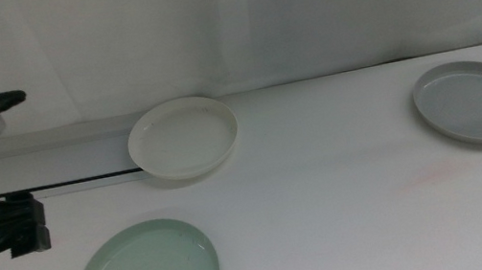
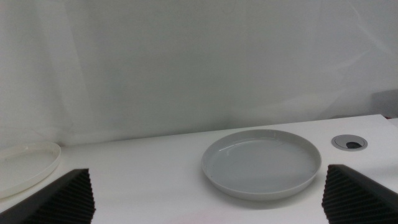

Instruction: Stack the three bowls on top of each other.

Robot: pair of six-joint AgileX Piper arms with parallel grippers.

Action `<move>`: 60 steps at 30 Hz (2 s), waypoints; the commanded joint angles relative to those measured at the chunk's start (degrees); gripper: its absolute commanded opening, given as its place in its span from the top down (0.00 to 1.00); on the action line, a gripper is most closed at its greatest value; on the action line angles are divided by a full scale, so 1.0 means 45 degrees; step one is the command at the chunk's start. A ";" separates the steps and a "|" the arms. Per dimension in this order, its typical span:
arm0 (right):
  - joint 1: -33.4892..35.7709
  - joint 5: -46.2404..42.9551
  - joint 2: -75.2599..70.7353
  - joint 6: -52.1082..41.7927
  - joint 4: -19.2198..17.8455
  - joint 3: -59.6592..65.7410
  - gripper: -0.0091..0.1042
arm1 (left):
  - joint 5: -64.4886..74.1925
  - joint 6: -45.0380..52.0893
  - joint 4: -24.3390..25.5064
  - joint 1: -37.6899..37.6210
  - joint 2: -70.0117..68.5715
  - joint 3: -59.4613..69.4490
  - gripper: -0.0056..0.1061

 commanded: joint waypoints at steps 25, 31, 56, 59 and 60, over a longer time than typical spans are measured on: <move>0.0023 -0.0155 -0.0287 -0.0028 -0.0406 0.0526 0.01 | -0.5072 -0.0211 -0.0115 -0.0028 0.5074 0.2562 0.17; 0.0023 -0.0155 -0.0287 -0.0028 -0.0406 0.0526 0.01 | -0.5489 -0.0145 -0.0182 -0.0028 0.5769 0.2562 0.24; 0.0023 -0.0155 -0.0287 -0.0028 -0.0406 0.0526 0.01 | -0.5376 0.1306 -0.2284 -0.0028 0.5951 0.2518 0.97; 0.0023 -0.0155 -0.0287 -0.0028 -0.0406 0.0526 0.01 | -0.5268 0.1794 -0.3160 -0.0028 0.5334 0.2518 0.97; 0.0023 -0.0155 -0.0287 -0.0028 -0.0406 0.0526 0.01 | -0.5204 0.1944 -0.3448 -0.0028 0.5076 0.2518 0.97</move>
